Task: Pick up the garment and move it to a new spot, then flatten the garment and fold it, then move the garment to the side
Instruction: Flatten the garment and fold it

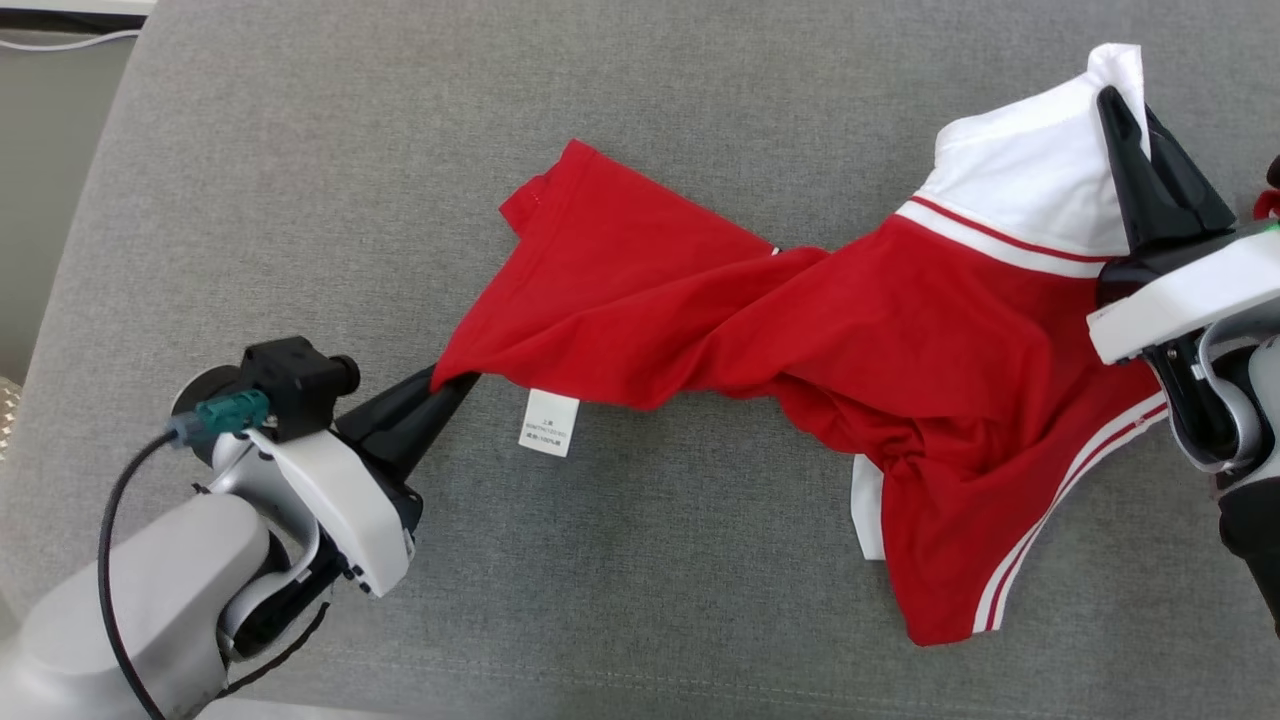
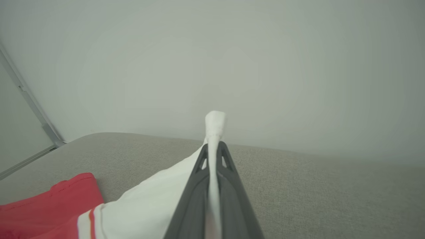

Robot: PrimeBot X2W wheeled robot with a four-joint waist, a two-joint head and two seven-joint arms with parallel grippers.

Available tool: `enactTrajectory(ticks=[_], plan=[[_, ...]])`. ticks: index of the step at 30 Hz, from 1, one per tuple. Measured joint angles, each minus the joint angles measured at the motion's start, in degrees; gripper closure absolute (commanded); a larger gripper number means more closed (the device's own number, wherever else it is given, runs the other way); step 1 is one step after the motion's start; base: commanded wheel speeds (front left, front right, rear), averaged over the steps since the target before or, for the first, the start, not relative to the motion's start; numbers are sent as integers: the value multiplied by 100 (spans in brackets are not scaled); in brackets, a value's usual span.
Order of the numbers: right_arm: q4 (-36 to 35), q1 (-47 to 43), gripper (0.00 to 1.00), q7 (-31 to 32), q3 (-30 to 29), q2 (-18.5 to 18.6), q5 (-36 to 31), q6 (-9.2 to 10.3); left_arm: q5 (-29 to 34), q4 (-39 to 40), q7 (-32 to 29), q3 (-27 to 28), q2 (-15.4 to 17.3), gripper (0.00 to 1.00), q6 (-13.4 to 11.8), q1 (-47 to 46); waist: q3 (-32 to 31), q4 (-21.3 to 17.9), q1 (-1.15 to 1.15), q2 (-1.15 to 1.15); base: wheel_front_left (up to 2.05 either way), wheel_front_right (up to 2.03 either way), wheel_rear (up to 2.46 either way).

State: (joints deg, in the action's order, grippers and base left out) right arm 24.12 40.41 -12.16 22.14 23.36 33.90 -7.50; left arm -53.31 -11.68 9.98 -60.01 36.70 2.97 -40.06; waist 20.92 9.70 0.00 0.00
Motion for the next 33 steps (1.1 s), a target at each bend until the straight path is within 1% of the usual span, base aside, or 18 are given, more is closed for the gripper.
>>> enactTrajectory(ticks=[1,3,6,7,9,10,11,13,15,17,19,21,23,25,27,29,31,33], plan=[[-147,-7,100,152,-108,-43,-26,0,-127,122,-146,57,75,100,12,-25,22,-22,0,0,0,0,0],[-319,124,100,506,-241,-127,-147,0,-611,301,-514,196,140,100,202,-148,99,-55,0,0,0,0,0],[-237,821,100,990,-313,-347,-276,0,-1304,238,-1224,369,176,100,378,-774,262,-109,0,0,0,0,0],[-90,1201,100,1106,-346,-424,-288,0,-1582,136,-1479,454,176,100,408,-1073,326,-132,0,0,0,0,0],[275,2046,100,1145,-461,-619,-405,0,-2168,-56,-2005,644,185,100,410,-1680,445,-207,0,0,0,0,0],[495,2480,100,1110,-526,-737,-449,0,-2414,-129,-2235,736,197,100,410,-1979,503,-255,0,0,0,0,0],[730,2913,100,976,-584,-847,-553,0,-2580,-256,-2342,856,201,100,411,-2286,565,-308,0,0,0,0,0],[1258,3724,100,599,-754,-1047,-800,0,-2726,-647,-2397,1123,202,100,410,-2930,678,-425,0,0,0,0,0],[1760,4356,100,107,-951,-1202,-1129,0,-2735,-1104,-2239,1327,138,100,411,-3485,751,-538,0,0,0,0,0],[2063,4844,100,-155,-1147,-1310,-1506,0,-2618,-1459,-1947,1444,40,100,411,-3938,785,-628,0,0,0,0,0],[2063,5230,100,-234,-1327,-1386,-1859,0,-2453,-1590,-1750,1450,-10,100,411,-4324,813,-685,0,0,0,0,0],[1612,5383,100,-255,-1392,-1433,-2081,0,-2295,-1547,-1544,1408,16,100,411,-4594,861,-712,0,0,0,0,0],[1190,5348,100,-259,-1169,-1446,-2117,0,-2295,-1298,-1284,1380,114,100,411,-4658,930,-725,0,0,0,0,0],[886,4883,100,-259,-714,-1404,-2019,0,-2294,-993,-904,1245,203,100,411,-4458,943,-724,0,0,0,0,0],[544,3965,100,-258,-275,-1277,-1786,-1,-2356,-588,-472,1060,236,100,411,-3937,927,-659,0,0,0,0,0],[121,2797,100,-254,-2,-1038,-1452,-1,-2324,-377,-33,738,263,100,412,-3152,870,-577,0,0,0,0,0],[-444,1610,100,-250,23,-858,-989,0,-2323,-313,238,466,297,100,411,-2237,797,-510,0,0,0,0,0],[-987,570,100,-250,-71,-702,-768,0,-2104,-344,348,238,343,100,408,-1478,741,-439,0,0,0,0,0]])
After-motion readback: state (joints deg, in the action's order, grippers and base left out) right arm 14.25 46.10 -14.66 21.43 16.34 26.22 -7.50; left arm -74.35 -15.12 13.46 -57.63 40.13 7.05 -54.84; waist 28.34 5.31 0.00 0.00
